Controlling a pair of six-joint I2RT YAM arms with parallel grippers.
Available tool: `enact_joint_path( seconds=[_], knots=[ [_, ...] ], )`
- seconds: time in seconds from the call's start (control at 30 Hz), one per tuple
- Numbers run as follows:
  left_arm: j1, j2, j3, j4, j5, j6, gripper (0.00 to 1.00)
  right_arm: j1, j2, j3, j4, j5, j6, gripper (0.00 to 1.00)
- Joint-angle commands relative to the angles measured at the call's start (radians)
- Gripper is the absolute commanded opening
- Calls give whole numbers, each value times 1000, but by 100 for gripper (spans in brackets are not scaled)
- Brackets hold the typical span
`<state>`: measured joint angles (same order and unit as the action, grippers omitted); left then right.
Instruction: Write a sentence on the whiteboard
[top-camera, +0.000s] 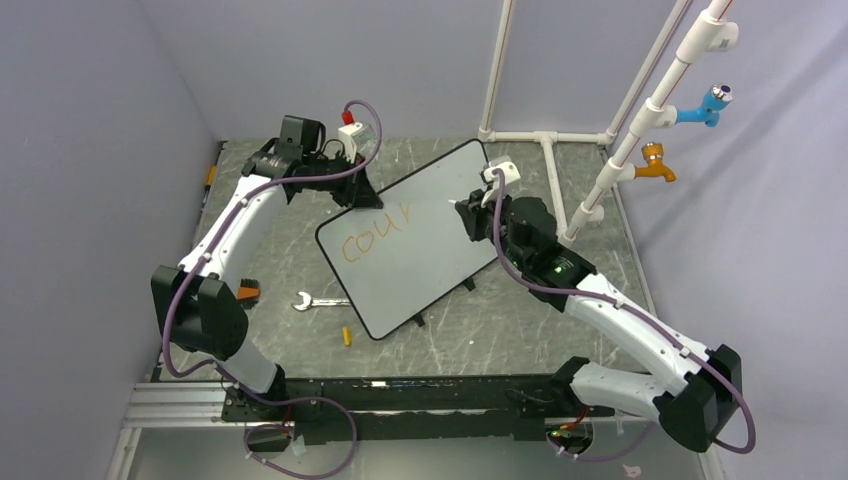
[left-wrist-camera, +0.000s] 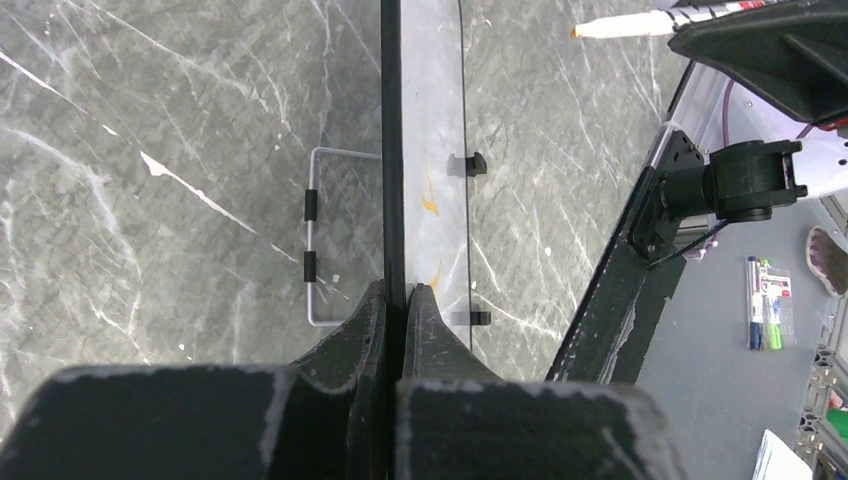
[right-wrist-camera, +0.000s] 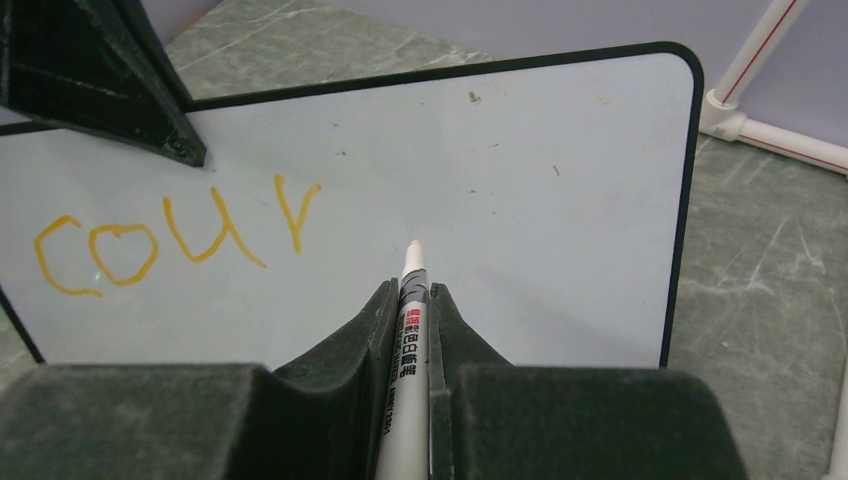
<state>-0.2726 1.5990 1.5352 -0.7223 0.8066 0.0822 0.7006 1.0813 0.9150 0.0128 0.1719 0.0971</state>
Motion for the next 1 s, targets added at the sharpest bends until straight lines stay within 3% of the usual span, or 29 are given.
enact_joint_path(
  seconds=[0.0, 0.43, 0.97],
  knots=[
    [-44, 24, -6, -21, -84, 86, 0, -5, -73, -31, 29, -56, -3, 0],
    [-67, -11, -22, 1, -138, 76, 0, -6, -121, -100, 103, -65, 45, 0],
    [-68, 8, 3, -18, -153, 47, 0, -5, 96, -29, 272, -110, -13, 0]
  ],
)
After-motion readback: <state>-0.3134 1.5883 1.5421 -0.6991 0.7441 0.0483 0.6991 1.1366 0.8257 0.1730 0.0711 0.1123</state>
